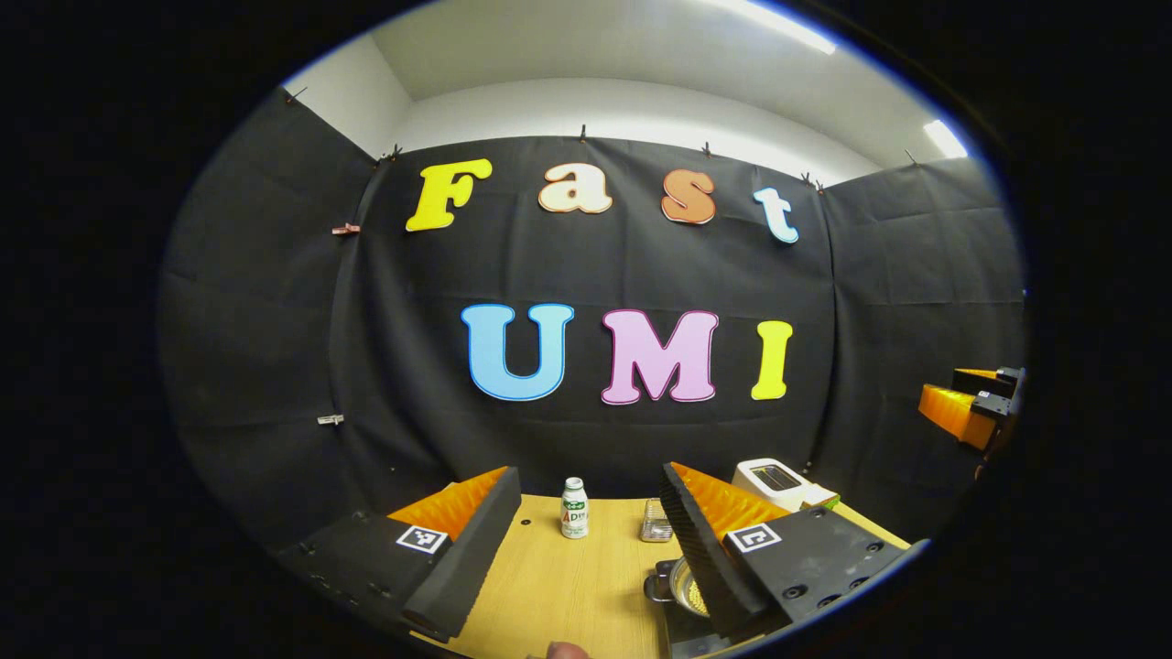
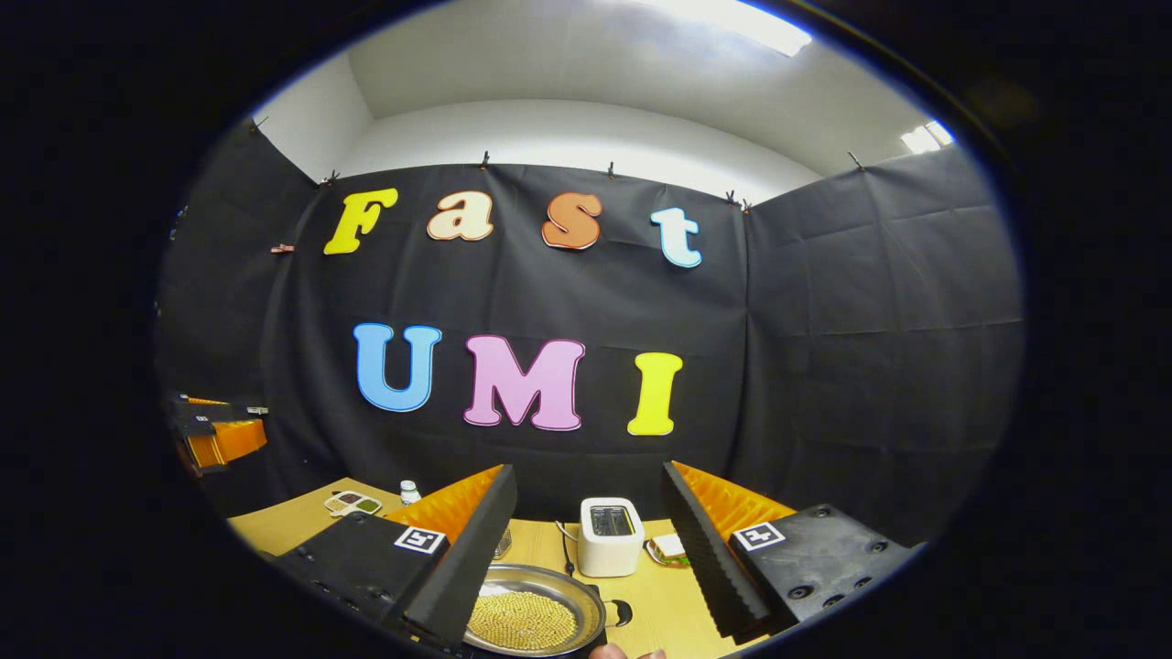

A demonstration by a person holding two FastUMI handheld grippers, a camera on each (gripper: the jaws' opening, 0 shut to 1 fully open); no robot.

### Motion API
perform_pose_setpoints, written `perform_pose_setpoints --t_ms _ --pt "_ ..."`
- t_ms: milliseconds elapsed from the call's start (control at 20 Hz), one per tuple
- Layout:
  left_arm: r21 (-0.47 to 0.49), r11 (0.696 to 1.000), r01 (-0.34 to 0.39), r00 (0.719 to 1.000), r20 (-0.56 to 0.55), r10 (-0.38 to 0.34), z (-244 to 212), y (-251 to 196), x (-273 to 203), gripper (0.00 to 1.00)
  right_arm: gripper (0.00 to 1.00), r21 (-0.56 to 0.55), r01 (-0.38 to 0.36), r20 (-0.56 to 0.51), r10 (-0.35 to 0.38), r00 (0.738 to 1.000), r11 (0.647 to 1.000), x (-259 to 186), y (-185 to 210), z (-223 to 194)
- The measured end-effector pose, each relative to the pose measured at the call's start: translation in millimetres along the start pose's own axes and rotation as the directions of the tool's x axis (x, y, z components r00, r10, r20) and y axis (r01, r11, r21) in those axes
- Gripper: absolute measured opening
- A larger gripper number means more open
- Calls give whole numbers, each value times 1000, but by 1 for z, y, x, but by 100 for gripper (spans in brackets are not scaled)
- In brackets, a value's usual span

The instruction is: First push the handle of the pot to place it horizontally, then grasp the pot with both hands and set it on the induction cooktop.

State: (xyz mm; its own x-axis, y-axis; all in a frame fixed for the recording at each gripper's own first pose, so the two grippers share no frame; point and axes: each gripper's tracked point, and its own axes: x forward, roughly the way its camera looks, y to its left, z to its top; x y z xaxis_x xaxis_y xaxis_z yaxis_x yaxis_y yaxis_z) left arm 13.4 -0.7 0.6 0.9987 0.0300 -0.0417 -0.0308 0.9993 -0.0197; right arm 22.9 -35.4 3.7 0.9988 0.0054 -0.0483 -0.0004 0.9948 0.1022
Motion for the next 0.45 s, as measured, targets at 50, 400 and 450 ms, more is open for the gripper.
perform_pose_setpoints --t_ms 50,400,450 --pt "5 1000 -2 1000 2 2 -2 0 0 95 98 2 -1 1 1 1000 1000 0 0 0" --pt "4 1000 5 1000 -6 -5 -6 -2 0 95 98 -8 11 -6 -11 1000 1000 -5 -6 -2" --pt "4 1000 4 1000 -7 -4 -6 -1 0 95 98 -8 11 -8 -11 1000 1000 -6 -5 -2"
